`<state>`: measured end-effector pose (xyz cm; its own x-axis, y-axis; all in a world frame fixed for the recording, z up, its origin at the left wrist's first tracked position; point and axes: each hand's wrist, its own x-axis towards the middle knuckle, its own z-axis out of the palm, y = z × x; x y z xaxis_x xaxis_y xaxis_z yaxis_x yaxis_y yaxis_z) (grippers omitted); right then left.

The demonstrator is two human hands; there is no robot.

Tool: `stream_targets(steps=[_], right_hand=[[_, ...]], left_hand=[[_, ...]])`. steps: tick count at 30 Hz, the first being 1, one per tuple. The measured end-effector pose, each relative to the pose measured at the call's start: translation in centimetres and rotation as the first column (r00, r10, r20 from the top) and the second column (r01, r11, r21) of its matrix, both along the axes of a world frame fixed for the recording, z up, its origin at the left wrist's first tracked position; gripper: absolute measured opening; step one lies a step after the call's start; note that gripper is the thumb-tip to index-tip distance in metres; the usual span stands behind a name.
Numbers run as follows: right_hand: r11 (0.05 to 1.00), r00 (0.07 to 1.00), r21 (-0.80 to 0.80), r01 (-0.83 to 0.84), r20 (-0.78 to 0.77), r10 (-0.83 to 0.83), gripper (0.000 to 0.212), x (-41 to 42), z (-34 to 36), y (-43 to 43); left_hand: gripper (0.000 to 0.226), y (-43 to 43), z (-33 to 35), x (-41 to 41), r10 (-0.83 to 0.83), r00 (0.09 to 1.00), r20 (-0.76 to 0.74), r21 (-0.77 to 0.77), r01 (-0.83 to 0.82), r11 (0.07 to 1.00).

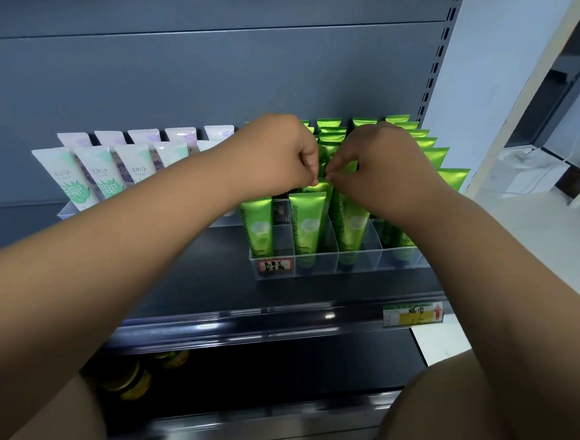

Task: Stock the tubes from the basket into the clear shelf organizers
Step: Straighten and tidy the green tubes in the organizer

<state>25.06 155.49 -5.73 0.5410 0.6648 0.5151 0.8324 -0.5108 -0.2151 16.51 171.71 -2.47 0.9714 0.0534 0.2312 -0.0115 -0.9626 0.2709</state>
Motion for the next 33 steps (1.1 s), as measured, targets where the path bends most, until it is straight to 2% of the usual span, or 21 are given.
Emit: stream_targets(steps=[11,19,27,33], right_hand=[[0.983,0.988,-0.116,0.145,-0.032,-0.150,0.019,-0.3,0.6,1.0],[0.976,0.993,-0.188,0.113,-0.013,-0.117,0.022,-1.2,1.2,2.6],[0.951,0.985,-0.256,0.172,0.038,-0.168,0.014,-1.0,1.4,3.2],[0.951,0.987,-0.265,0.158,0.033,-0.154,0.014,-1.1,1.6,3.1]], left_hand=[[0.011,0.0,-0.3,1.2,0.033,0.998,-0.045,0.127,-0.027,0.992],[0.011,1.3,-0.5,1.0,0.041,0.999,-0.010,0.180,-0.039,0.983],[0.013,1.0,-0.3,1.1,0.016,1.000,-0.015,0.241,-0.012,0.971],[0.017,1.0,-0.5,0.9,0.017,1.000,-0.017,0.226,-0.013,0.974]])
